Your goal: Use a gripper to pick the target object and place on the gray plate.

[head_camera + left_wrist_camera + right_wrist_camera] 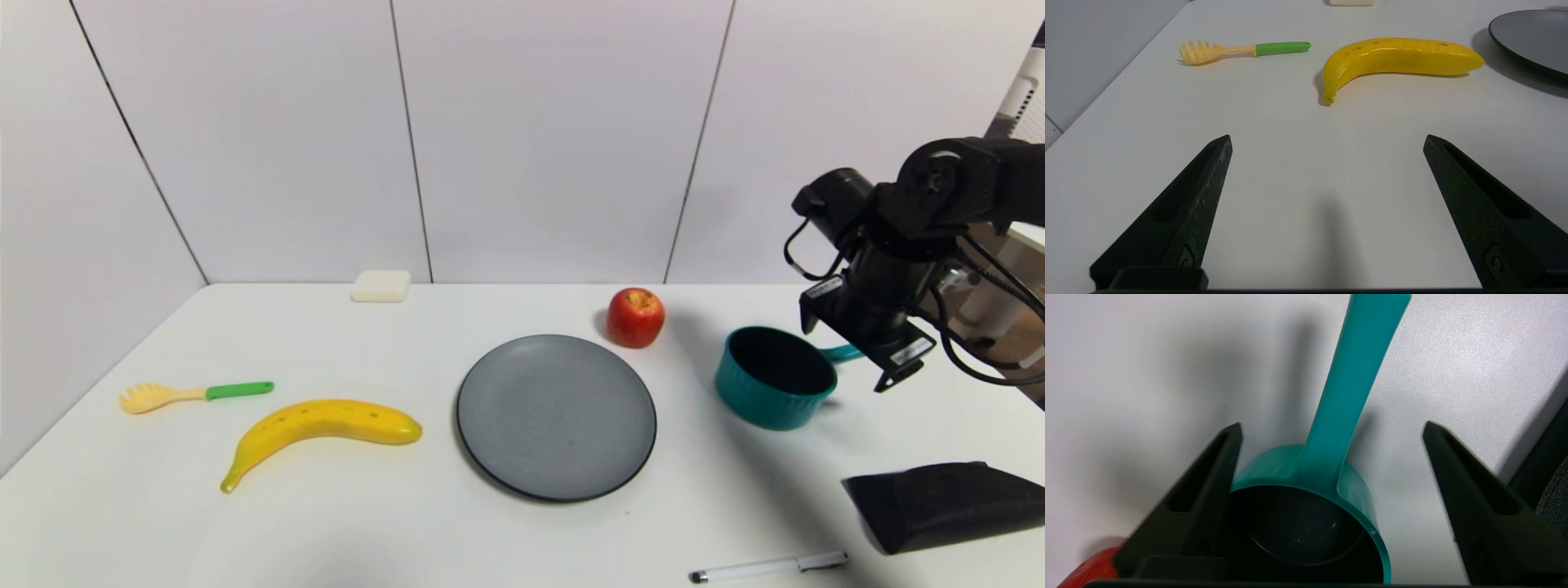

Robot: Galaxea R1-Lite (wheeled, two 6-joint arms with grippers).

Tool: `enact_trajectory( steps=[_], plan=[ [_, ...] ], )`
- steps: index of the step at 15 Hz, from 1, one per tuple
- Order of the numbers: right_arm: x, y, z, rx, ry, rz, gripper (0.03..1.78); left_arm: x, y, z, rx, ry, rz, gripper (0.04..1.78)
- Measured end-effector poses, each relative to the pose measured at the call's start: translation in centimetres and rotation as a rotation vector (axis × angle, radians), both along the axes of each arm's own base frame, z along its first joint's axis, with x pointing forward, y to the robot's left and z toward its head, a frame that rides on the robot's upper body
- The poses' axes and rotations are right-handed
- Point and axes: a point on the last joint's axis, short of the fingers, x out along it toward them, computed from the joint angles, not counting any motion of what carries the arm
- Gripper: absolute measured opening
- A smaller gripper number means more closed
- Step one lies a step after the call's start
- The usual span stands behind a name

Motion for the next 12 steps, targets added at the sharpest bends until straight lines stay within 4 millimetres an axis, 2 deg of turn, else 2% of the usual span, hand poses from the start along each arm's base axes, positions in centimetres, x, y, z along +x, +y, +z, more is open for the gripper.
enact_trajectory(
  steps=[2,5,6,7,12],
  plan=[
    [0.02,-0.04,-0.1,-0.002,0.007,0.0,1.13,0.0,0.0,0.0,0.0,0.0,0.0,1.69],
    [-0.17,-0.1,-0.31,-0.004,0.037,0.001,0.8,0.0,0.0,0.0,0.0,0.0,0.0,1.69],
    [-0.17,-0.11,-0.39,-0.004,0.042,0.0,0.56,0.0,0.0,0.0,0.0,0.0,0.0,1.69],
    [-0.12,-0.15,-0.4,-0.005,0.041,0.001,0.24,0.0,0.0,0.0,0.0,0.0,0.0,1.69],
    [-0.14,-0.27,-0.51,-0.004,0.048,-0.003,0.24,0.0,0.0,0.0,0.0,0.0,0.0,1.69]
  ],
)
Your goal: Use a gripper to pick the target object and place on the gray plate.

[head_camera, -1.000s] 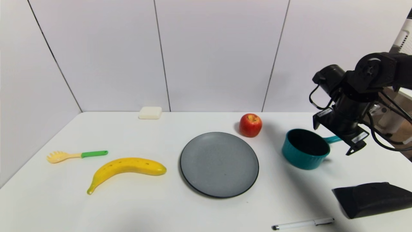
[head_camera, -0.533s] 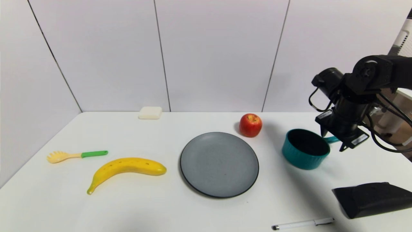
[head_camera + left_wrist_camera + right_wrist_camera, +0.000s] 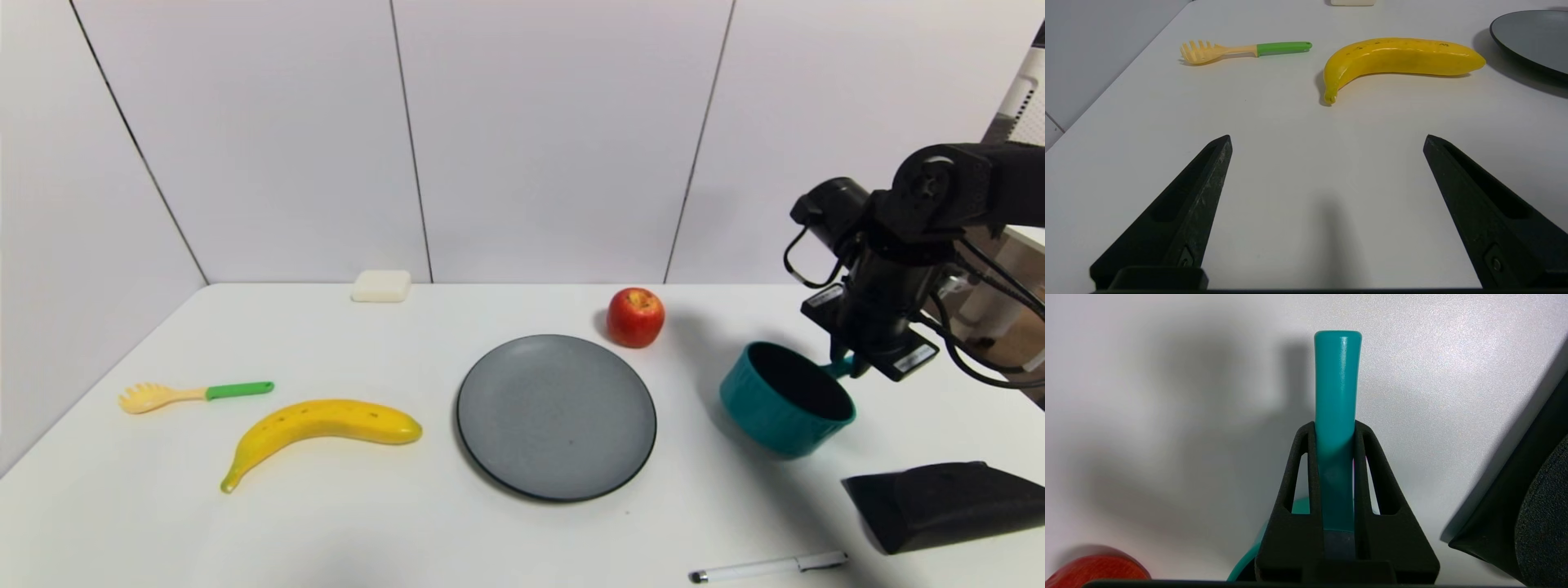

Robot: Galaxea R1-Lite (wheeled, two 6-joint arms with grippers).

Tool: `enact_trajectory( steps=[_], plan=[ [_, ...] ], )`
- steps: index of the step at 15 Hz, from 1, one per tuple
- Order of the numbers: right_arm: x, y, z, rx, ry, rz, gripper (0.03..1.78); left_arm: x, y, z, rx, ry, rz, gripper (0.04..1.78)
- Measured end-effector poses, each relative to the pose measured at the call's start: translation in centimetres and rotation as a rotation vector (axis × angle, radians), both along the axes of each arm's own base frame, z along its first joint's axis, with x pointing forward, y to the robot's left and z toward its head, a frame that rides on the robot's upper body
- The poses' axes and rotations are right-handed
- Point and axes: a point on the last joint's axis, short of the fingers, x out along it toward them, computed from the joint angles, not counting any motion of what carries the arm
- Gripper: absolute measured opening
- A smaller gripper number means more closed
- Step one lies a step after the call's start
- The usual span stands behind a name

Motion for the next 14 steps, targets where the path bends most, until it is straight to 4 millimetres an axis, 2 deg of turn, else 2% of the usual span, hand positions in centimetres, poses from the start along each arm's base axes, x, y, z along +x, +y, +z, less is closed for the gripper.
enact_trajectory(
  steps=[3,6,10,14],
  plan=[
    [-0.3,0.1,0.9,0.003,-0.027,0.006,0.24,0.0,0.0,0.0,0.0,0.0,0.0,1.69],
    [-1.3,0.5,2.6,0.009,-0.076,0.024,0.24,0.0,0.0,0.0,0.0,0.0,0.0,1.69],
    [-3.7,2.6,5.7,0.009,-0.154,0.134,0.24,0.0,0.0,0.0,0.0,0.0,0.0,1.69],
    [-5.2,4.5,7.2,0.008,-0.191,0.228,0.24,0.0,0.0,0.0,0.0,0.0,0.0,1.69]
  ],
)
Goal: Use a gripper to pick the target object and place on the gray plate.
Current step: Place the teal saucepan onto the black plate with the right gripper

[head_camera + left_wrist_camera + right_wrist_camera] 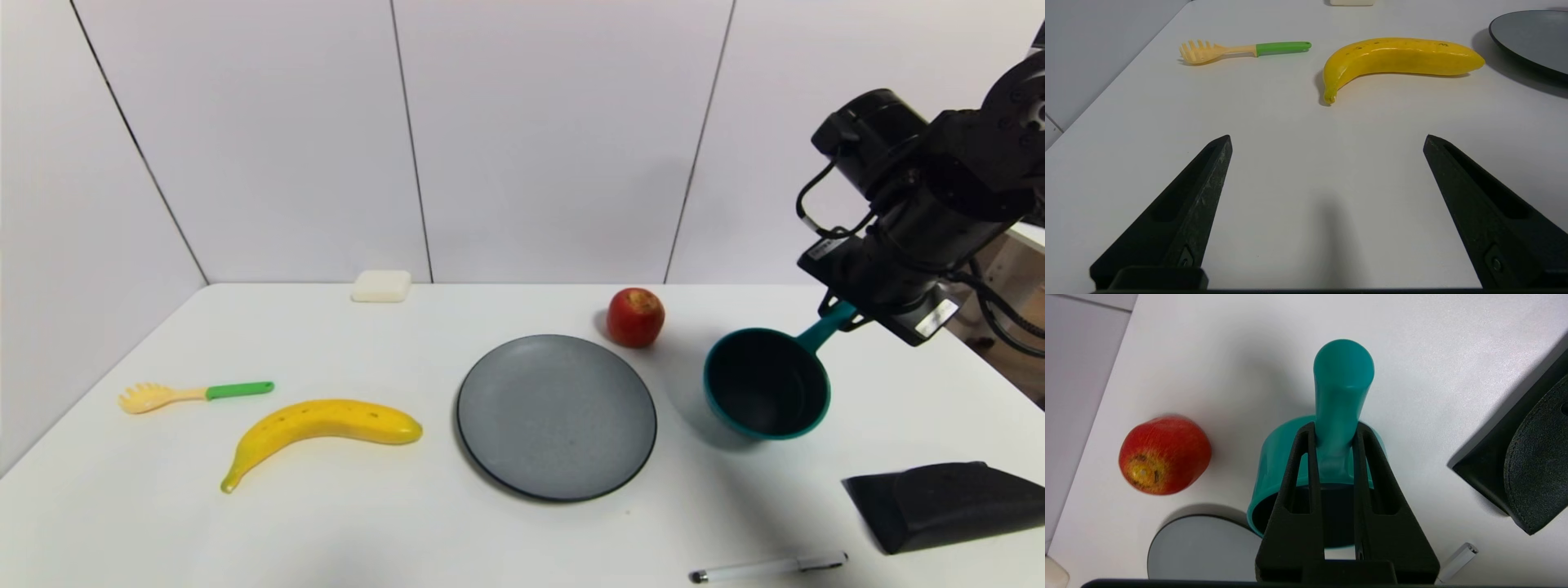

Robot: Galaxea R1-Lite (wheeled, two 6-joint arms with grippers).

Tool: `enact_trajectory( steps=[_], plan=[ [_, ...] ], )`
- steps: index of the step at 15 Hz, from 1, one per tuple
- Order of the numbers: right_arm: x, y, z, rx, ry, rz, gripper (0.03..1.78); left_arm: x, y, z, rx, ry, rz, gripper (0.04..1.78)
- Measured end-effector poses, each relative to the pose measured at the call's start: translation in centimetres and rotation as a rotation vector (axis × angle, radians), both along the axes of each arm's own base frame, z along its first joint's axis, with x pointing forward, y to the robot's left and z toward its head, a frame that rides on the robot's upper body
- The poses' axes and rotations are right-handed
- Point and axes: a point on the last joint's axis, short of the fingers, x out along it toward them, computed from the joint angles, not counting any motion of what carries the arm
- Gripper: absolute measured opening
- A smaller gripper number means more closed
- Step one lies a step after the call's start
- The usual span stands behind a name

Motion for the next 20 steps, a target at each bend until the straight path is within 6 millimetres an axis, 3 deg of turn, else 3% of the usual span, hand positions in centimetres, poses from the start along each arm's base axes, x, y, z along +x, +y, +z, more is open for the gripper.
enact_trajectory(
  steps=[9,20],
  plan=[
    [-3.1,4.8,2.5,0.006,-0.008,0.212,0.24,0.0,0.0,0.0,0.0,0.0,0.0,1.69],
    [-3.4,10.2,2.9,0.079,-0.041,0.623,0.24,0.0,0.0,0.0,0.0,0.0,0.0,1.69]
  ],
)
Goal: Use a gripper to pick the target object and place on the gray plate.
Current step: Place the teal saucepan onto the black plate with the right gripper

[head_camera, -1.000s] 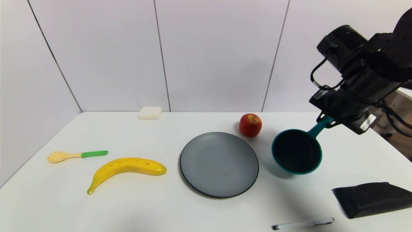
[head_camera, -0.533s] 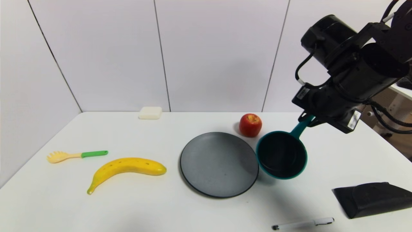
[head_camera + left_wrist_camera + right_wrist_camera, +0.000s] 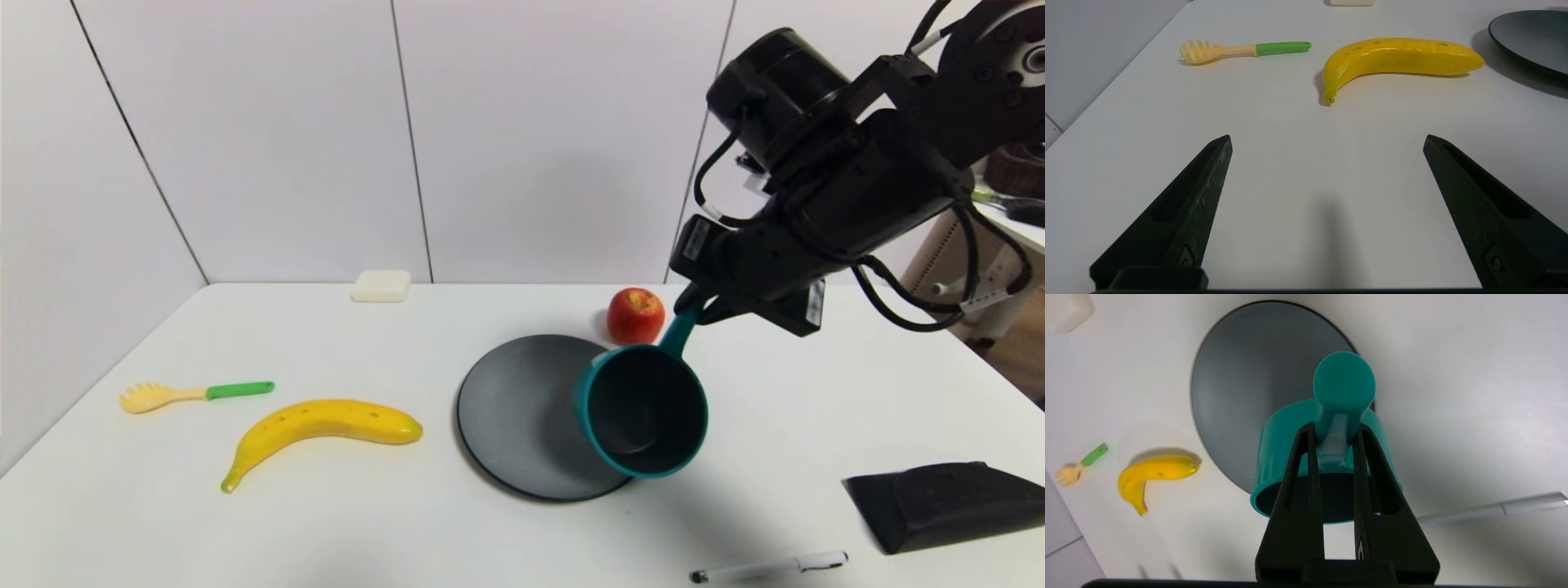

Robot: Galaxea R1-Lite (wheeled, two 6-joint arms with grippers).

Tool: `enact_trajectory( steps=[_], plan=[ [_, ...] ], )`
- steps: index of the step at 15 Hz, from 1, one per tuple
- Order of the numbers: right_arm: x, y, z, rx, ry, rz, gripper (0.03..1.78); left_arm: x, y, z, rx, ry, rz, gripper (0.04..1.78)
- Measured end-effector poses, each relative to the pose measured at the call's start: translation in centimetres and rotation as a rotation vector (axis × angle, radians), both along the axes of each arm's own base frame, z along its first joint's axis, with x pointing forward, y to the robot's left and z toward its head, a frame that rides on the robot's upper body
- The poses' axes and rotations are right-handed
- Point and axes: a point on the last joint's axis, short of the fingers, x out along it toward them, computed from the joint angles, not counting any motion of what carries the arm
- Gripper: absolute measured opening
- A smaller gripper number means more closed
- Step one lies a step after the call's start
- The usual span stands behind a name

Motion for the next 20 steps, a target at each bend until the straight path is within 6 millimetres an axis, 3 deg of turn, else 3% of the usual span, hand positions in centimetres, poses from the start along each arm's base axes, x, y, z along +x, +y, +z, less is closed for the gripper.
enact_trajectory(
  steps=[7,12,20],
  plan=[
    [0.4,2.8,-0.5,0.024,-0.069,0.107,0.24,0.0,0.0,0.0,0.0,0.0,0.0,1.69],
    [2.2,5.2,-1.2,0.134,-0.14,0.174,0.24,0.0,0.0,0.0,0.0,0.0,0.0,1.69],
    [3.9,5.6,-3.5,0.083,-0.099,0.16,0.24,0.0,0.0,0.0,0.0,0.0,0.0,1.69]
  ],
)
